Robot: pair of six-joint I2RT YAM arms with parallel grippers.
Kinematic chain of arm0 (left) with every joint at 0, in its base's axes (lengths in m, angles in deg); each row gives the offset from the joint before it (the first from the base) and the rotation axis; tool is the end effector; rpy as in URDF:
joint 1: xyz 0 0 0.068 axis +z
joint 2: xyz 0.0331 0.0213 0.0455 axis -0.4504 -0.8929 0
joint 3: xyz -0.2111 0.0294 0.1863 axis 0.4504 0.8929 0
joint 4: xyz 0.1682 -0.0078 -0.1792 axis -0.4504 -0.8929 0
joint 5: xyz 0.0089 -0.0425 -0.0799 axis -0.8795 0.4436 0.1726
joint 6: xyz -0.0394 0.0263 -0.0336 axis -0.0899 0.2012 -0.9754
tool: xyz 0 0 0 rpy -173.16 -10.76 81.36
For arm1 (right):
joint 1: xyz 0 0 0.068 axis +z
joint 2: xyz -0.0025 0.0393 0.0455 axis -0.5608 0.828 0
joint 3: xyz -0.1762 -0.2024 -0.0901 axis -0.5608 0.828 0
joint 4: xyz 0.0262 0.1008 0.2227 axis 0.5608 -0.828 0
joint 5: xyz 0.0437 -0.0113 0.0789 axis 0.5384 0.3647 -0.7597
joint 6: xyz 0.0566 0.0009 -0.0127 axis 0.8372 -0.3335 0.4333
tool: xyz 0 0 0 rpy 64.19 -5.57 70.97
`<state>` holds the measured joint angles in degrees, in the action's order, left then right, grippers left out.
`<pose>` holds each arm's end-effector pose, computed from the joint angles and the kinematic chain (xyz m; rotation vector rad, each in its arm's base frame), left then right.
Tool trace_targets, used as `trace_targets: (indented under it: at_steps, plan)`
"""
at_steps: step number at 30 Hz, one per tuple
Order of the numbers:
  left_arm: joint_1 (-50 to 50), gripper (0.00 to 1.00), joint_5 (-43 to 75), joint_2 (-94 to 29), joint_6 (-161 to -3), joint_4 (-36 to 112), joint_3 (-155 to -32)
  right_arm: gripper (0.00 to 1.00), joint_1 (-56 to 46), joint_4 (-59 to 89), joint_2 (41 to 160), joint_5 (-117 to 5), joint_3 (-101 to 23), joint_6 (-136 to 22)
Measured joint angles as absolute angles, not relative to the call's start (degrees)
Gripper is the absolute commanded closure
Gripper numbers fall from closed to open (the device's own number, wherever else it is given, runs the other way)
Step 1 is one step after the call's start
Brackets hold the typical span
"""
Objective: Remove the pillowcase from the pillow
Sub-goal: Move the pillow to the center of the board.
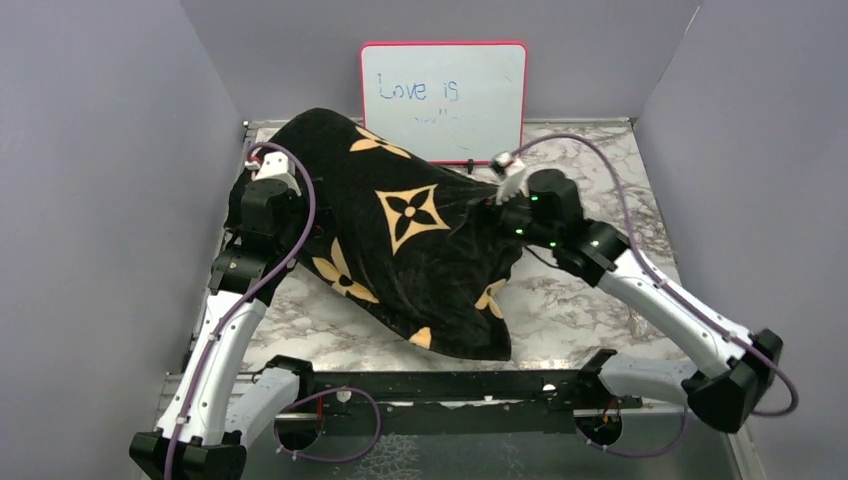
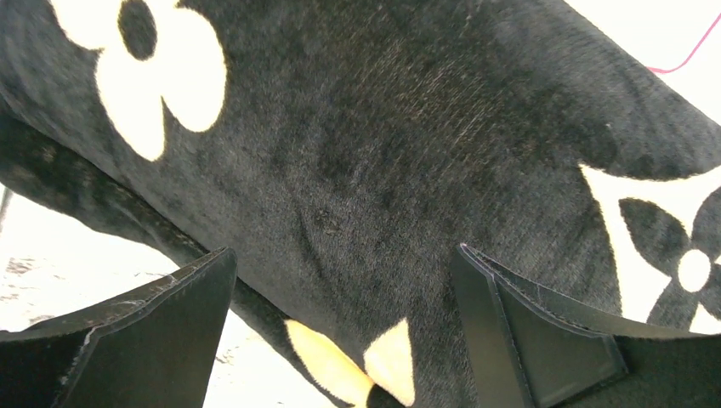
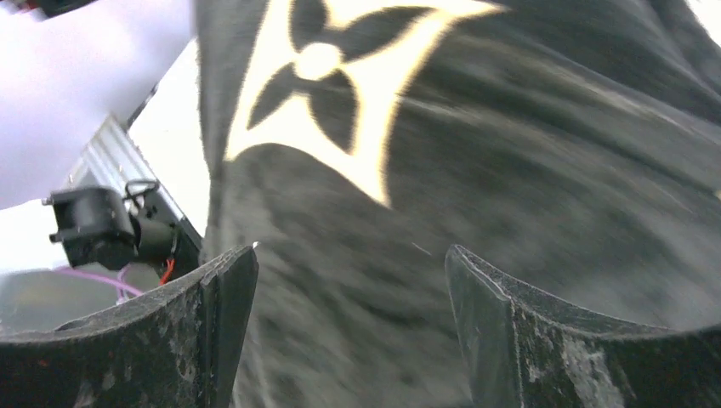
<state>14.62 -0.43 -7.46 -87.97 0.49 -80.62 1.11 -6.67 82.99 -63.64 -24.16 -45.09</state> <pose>0.1610 -0.0285 0.3685 -0.1863 2.0202 -0.1771 0.1842 0.1437 0.3603 -0.4817 2.0418 0.8553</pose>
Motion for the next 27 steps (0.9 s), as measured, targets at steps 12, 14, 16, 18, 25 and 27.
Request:
trace_targets:
  at_steps: [12,14,16,18,25,27]
  plan:
    - [14.52,0.01,-6.74,-1.84,-100.58,1.74,-69.16,0.52,22.55,-1.58,108.65,-29.56,-30.78,-55.40]
    - [14.52,0.01,-8.06,0.32,-102.50,1.74,-67.66,0.55,20.59,0.28,107.64,-28.73,-27.74,-52.47]
    - [14.52,0.01,-9.02,1.85,-104.66,2.05,-66.39,0.54,17.40,3.08,104.73,-30.85,-23.88,-50.16]
    - [14.52,0.01,-9.17,2.53,-106.22,2.72,-64.92,0.52,13.83,5.75,101.00,-33.10,-19.66,-48.52]
    - [14.52,0.01,-0.17,3.06,-108.99,17.13,-53.93,0.51,9.66,8.87,98.63,-38.59,-14.78,-47.10]
    - [14.62,0.10,3.99,2.75,-110.87,24.49,-48.73,0.50,9.64,8.74,99.68,-39.18,-15.74,-47.10]
